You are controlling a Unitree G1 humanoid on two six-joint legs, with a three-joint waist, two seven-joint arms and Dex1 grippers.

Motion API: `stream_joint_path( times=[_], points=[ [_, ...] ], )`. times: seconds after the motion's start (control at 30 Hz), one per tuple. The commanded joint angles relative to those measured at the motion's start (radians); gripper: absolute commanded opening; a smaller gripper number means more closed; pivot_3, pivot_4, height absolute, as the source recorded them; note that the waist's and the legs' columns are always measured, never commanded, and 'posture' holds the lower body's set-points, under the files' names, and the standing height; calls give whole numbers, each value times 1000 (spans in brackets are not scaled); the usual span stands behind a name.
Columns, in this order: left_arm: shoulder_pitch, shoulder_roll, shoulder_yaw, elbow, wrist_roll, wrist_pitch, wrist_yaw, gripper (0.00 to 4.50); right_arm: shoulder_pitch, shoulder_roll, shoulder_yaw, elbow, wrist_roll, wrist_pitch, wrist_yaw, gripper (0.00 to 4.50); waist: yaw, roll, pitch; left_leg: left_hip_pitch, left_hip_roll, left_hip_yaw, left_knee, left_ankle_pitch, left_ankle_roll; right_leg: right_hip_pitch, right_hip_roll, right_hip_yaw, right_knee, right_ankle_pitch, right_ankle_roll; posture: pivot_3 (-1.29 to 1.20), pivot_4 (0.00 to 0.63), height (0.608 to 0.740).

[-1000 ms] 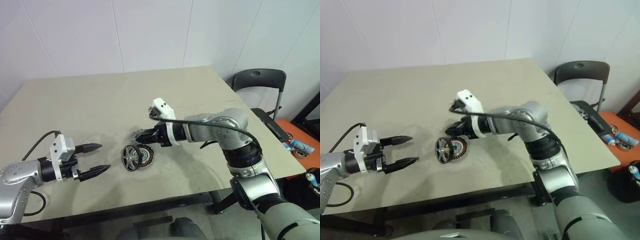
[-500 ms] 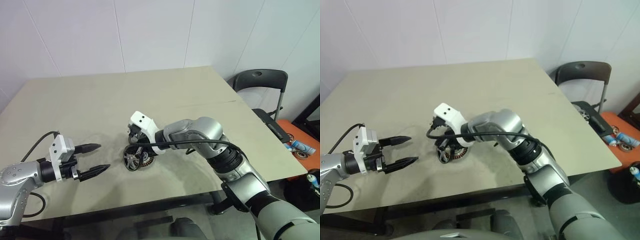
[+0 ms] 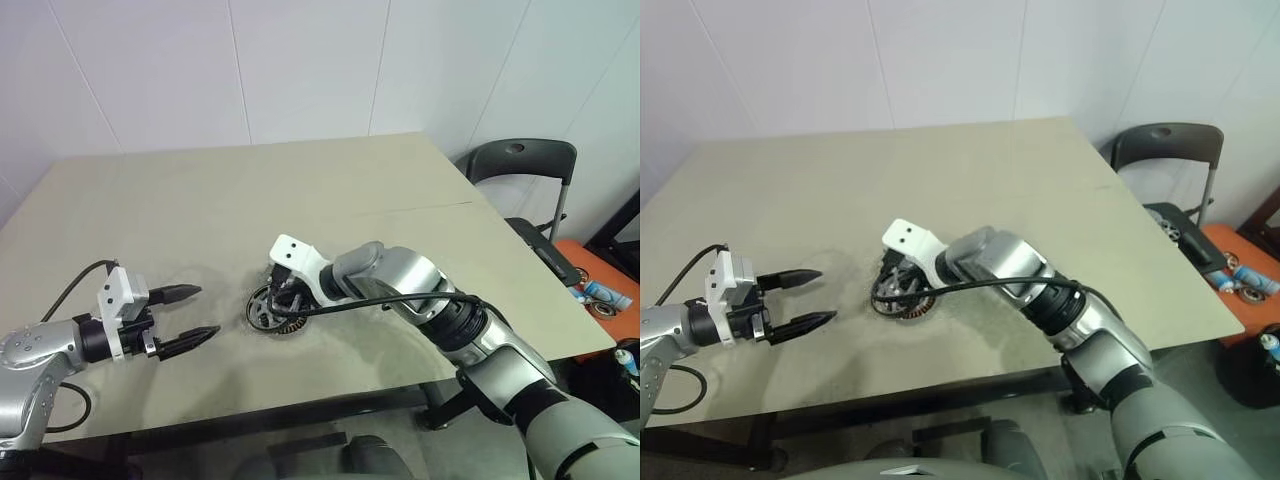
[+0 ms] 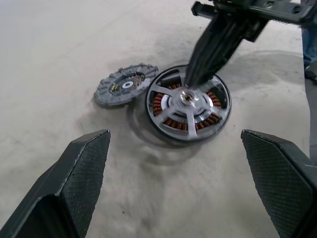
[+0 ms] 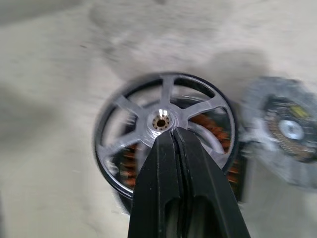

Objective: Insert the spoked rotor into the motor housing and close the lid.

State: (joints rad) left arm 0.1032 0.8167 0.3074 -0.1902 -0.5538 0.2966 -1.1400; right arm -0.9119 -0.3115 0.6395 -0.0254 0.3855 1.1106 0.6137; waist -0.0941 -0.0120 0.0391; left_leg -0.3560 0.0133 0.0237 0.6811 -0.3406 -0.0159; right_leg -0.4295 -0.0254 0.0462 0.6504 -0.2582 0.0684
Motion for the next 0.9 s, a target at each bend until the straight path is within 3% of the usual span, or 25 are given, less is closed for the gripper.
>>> stream_joint_path(
  times=[0.03, 0.37, 0.9],
  points=[
    [-18, 6, 20, -9, -5, -13, 2, 4500, -15, -21, -9, 6, -34, -4, 35, 35, 0, 0, 0, 0, 0, 0, 0, 0, 0, 0, 0, 0, 0, 0, 0, 0, 0, 740],
    [-30, 6, 13, -2, 0, -16, -1, 4500, -5, -46, -33, -15, -56, 1, 104, 35, 0, 0, 0, -1, 0, 0, 0, 0, 0, 0, 0, 0, 0, 0, 0, 0, 0, 740],
    [-39, -5, -23, 1, 57, -18, 58, 4500, -8, -21, -201, -39, 8, 16, 159, 35, 1, 0, 0, -1, -1, 0, 0, 0, 0, 0, -1, -1, 1, 0, 0, 0, 0, 740]
  ],
)
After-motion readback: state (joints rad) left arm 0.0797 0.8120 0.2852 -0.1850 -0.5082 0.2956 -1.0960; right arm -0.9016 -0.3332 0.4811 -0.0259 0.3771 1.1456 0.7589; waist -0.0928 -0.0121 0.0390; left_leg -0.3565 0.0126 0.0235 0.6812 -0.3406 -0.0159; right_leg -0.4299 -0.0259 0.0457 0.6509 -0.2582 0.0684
